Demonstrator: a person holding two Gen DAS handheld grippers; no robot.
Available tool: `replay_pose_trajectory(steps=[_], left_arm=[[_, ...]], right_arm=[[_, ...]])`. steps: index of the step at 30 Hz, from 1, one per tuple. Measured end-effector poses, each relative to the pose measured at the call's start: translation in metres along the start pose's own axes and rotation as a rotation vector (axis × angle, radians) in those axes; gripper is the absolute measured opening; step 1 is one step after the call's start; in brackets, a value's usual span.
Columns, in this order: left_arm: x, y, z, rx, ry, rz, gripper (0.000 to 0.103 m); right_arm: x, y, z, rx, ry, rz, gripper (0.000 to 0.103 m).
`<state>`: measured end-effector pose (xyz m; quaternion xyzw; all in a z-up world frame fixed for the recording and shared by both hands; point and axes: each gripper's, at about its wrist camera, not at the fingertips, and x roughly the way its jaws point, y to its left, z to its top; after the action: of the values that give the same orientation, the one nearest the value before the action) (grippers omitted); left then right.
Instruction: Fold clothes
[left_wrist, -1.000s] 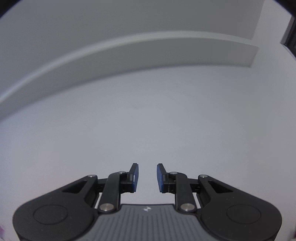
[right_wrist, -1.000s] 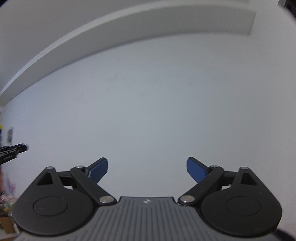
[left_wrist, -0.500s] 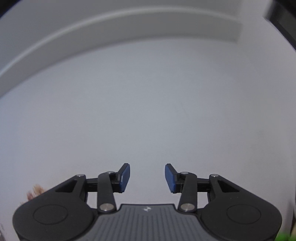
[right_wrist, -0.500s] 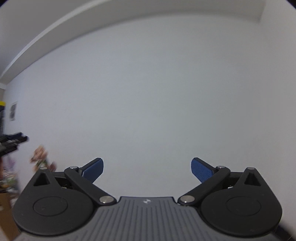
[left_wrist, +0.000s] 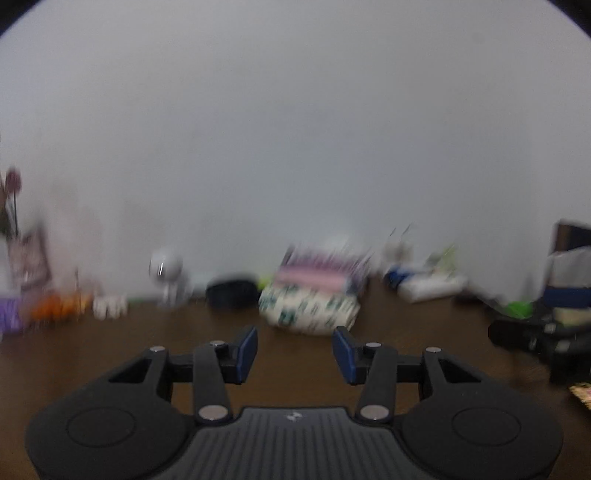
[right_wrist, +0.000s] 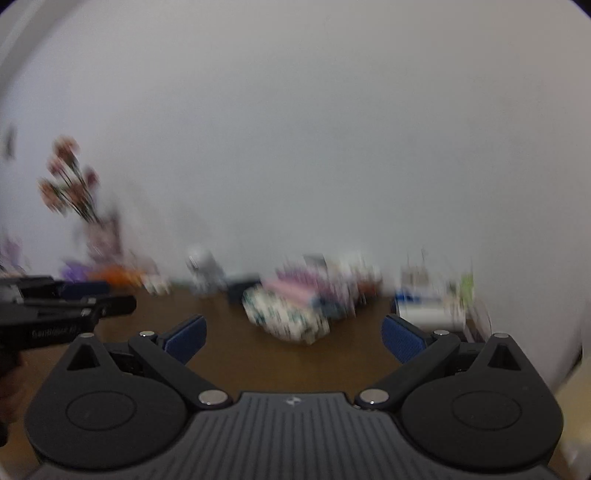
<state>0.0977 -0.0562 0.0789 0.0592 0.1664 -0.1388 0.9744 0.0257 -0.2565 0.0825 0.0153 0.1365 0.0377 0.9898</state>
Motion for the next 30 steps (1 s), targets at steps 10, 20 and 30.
replay_pose_trajectory(steps=[10,20,30], left_arm=[[0.142,0.070,0.016,-0.009,0.195,-0.025,0.054],[0.276,0.114,0.029,-0.127,0.220,-0.177,0.017],[0.098,0.115,0.089,-0.071,-0.059,-0.303,0.002]], right_arm=[[0.156,-0.012,0.006,0.112,0.216,-0.027,0.103],[0.279,-0.015,0.035,0.222,0.341,0.086,0.072],[0.186,-0.018,0.092,0.341,0.158,0.263,0.006]])
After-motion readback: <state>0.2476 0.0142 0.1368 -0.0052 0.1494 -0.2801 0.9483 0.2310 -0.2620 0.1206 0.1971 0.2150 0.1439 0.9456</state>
